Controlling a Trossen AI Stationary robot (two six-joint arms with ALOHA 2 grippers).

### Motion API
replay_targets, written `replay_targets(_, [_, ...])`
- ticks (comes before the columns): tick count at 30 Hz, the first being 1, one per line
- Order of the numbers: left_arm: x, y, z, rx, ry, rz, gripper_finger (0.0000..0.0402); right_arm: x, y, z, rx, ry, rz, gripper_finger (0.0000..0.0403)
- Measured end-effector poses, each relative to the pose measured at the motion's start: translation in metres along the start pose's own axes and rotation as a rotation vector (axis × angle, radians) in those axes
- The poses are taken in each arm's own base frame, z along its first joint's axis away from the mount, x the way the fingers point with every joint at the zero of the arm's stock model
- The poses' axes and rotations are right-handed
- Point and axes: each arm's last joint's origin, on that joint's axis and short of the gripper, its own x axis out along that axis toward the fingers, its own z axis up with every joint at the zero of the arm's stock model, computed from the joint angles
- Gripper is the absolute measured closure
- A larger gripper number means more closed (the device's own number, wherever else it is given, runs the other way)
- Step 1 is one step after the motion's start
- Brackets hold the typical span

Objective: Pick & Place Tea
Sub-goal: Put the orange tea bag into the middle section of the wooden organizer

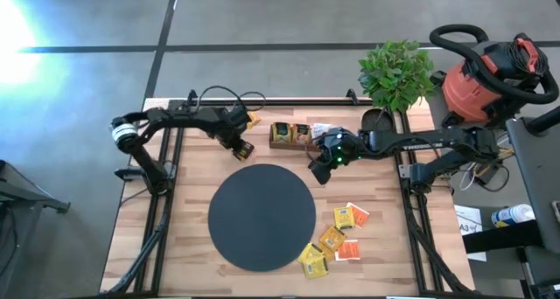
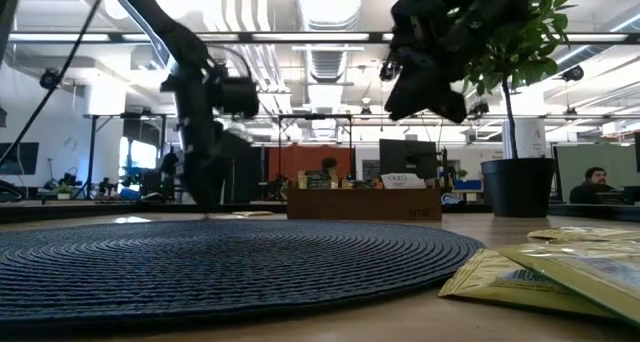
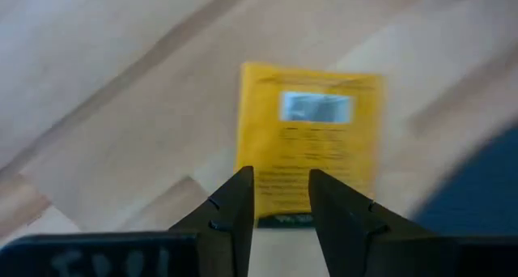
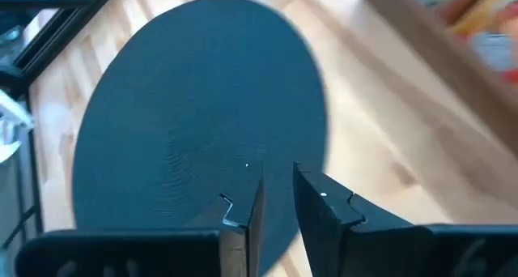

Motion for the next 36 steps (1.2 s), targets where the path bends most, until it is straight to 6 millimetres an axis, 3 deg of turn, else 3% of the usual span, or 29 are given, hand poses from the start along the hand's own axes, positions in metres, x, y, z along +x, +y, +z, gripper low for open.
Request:
replay_targets(7, [-0.057, -0.005, -0.005, -0.054, -0.211, -0.049, 0.0287, 0.034, -0.001, 0.019, -0.022, 0.043, 0.007, 0.0335])
replay_targets(10, [-0.066, 0.000, -0.009, -0.061, -0.295, 0.028, 0.0287, 0.048, 0.005, 0.037, -0.063, 0.027, 0.010, 0.0335])
replay_targets(14, [-0.053, 0.009, -0.016, -0.089, -0.293, 0.068, 0.0287, 0.066, 0.016, 0.063, -0.103, 0.005, 0.020, 0.0335])
replay_targets(21, [-0.017, 0.015, -0.033, -0.158, -0.299, -0.065, 0.0287, 0.100, 0.030, 0.092, -0.111, 0.029, 0.026, 0.0335])
replay_targets(29, [0.006, 0.026, -0.055, -0.162, -0.269, -0.066, 0.0287, 0.134, 0.037, 0.111, -0.151, 0.071, 0.010, 0.0335])
replay_targets(36, [0.014, 0.031, -0.064, -0.155, -0.286, -0.072, 0.0287, 0.162, 0.036, 0.120, -0.147, 0.063, -0.002, 0.0335])
